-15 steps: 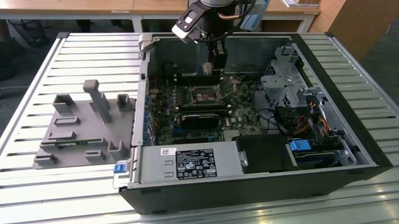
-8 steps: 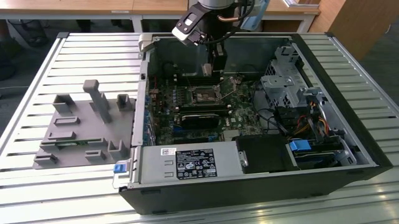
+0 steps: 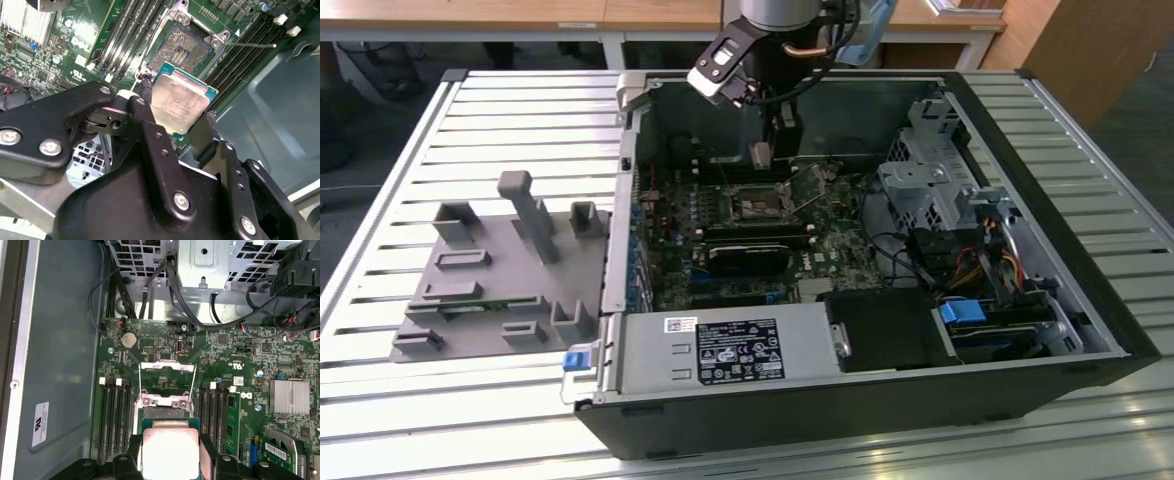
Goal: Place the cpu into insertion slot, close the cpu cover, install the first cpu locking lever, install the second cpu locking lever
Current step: 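Place the cpu into insertion slot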
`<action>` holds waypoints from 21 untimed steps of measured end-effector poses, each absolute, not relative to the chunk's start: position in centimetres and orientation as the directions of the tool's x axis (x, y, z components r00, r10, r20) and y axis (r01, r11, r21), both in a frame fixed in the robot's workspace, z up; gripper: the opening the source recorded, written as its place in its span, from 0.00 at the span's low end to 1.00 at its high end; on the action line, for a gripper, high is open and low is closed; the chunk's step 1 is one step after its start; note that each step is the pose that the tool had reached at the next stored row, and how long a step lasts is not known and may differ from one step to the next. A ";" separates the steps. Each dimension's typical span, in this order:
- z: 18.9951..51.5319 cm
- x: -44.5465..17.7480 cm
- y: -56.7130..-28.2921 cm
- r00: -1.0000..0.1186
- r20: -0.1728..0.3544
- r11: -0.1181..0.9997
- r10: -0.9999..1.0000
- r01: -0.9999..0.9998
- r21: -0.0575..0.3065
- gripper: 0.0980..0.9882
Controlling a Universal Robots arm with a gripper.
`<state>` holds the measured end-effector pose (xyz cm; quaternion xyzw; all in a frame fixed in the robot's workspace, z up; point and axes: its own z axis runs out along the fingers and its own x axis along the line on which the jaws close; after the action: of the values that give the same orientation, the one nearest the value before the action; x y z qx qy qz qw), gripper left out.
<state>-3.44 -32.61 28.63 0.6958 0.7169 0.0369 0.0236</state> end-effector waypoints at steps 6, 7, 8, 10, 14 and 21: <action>28.1 -3.5 -32.6 -0.026 0.017 0.025 0.999 0.996 0.086 0.50; 27.9 -3.5 -32.6 -0.026 0.017 0.025 1.000 0.996 0.086 0.50; 27.7 -3.6 -32.6 -0.026 0.016 0.025 1.000 0.996 0.086 0.50; 27.4 -3.7 -32.6 -0.025 0.014 0.024 1.000 0.996 0.086 0.50; 26.9 -4.0 -32.6 -0.011 0.014 0.010 1.000 0.996 0.086 0.50; 25.8 -4.1 -32.5 0.008 0.013 -0.009 1.000 0.996 0.086 0.50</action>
<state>-4.12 -32.55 25.80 0.7094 0.7034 0.0347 0.0260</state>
